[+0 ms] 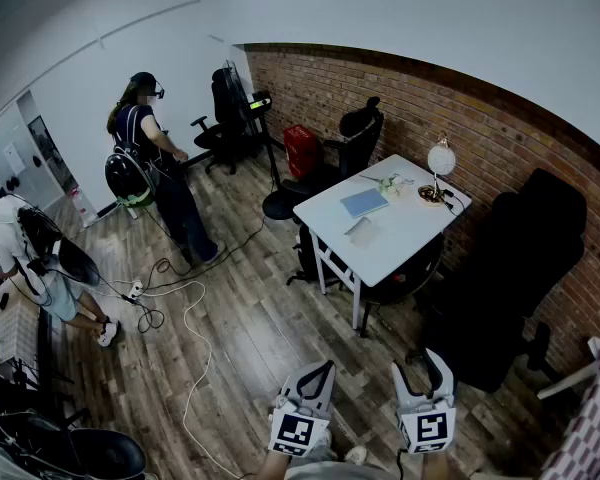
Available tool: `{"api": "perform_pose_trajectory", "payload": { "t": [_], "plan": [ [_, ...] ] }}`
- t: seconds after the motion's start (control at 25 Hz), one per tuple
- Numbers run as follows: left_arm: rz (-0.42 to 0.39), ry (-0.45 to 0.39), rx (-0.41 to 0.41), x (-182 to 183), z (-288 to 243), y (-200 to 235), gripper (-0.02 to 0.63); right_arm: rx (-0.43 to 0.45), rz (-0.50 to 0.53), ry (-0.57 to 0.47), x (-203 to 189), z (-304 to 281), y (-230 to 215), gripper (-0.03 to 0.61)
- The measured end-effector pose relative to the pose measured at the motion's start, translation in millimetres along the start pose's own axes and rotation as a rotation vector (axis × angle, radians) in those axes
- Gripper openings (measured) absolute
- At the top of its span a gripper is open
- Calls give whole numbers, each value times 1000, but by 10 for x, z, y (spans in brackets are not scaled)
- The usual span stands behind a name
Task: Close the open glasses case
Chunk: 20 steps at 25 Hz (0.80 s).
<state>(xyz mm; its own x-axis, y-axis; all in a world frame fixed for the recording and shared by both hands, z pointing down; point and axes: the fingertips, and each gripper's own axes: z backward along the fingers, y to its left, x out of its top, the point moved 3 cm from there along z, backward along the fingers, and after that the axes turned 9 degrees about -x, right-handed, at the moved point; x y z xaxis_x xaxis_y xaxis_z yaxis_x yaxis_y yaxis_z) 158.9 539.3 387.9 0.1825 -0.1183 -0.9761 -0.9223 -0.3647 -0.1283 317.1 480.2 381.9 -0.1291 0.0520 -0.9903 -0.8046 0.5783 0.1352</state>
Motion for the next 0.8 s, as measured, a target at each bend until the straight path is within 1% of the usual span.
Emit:
{"api": "perform_pose_trajectory", "payload": {
  "t": [0.2, 0.36, 0.52, 0.68, 0.8],
  "plan": [
    [-3, 10, 12, -18, -5, -107, 3, 16, -5, 0, -67, 24, -45, 239],
    [-6, 13, 24, -5, -18, -80, 3, 31, 5, 17, -61, -23, -30, 239],
    [-6, 12, 26, -31, -88, 61, 3, 34, 13, 25, -74, -169, 4, 239],
    [-4, 14, 20, -114, -159, 258, 3, 22, 5, -4, -135, -368, 70, 239],
    [2, 18, 16, -161, -209, 469, 3, 19, 5, 35, -133, -542, 156, 239]
  ]
}}
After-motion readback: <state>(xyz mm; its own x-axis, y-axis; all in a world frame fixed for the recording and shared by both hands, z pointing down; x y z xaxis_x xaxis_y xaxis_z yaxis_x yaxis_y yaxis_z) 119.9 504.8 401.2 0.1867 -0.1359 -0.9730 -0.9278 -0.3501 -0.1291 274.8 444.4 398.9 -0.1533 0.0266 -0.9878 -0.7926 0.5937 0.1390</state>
